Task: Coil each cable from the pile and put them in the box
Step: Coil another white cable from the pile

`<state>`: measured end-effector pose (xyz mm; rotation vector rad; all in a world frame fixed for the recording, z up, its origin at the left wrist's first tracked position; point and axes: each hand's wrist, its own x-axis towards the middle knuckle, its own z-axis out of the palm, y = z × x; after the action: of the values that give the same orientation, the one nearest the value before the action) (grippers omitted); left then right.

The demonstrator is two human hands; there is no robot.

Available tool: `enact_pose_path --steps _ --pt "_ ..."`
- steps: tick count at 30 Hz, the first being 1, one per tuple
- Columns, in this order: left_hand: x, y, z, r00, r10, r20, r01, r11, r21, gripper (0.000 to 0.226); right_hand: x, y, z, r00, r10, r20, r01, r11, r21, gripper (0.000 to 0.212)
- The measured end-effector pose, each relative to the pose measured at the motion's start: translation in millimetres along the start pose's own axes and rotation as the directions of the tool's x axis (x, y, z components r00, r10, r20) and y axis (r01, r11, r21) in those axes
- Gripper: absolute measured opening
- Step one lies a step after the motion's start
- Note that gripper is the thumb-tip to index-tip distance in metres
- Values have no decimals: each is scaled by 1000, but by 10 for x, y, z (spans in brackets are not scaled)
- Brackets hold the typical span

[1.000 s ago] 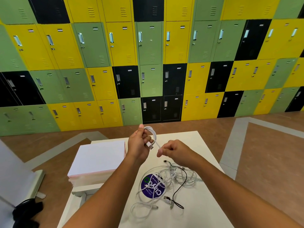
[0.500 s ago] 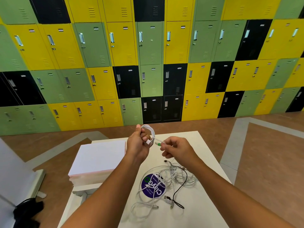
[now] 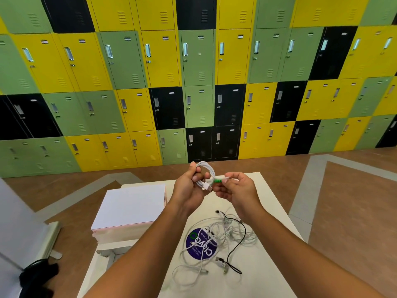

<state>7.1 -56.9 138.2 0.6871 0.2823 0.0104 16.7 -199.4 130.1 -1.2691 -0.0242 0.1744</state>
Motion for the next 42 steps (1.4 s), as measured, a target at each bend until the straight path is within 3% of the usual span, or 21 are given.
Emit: enact_pose_path --steps 4,11,22,28,34,42 --pt "-19 -52 20 1000 1 19 0 1000 -27 41 -8 -41 47 999 -1 -38 3 999 48 11" --pt "-65 -57 91 999 40 31 -42 997 68 37 -7 -79 13 989 146 17 -147 978 147 7" --pt "-51 -70 76 993 58 107 -69 993 99 33 -34 -89 53 976 216 -19 -211 966 151 11" --pt "-83 -52 99 987 26 161 -36 998 59 39 5 -105 100 983 147 -109 -135 984 115 15" --pt "-101 -40 139 986 37 161 -45 998 44 38 -8 -104 93 986 168 -10 -163 965 204 14" --pt "-83 -40 147 988 98 117 -112 987 116 31 -5 -149 32 977 167 136 -172 985 30 14"
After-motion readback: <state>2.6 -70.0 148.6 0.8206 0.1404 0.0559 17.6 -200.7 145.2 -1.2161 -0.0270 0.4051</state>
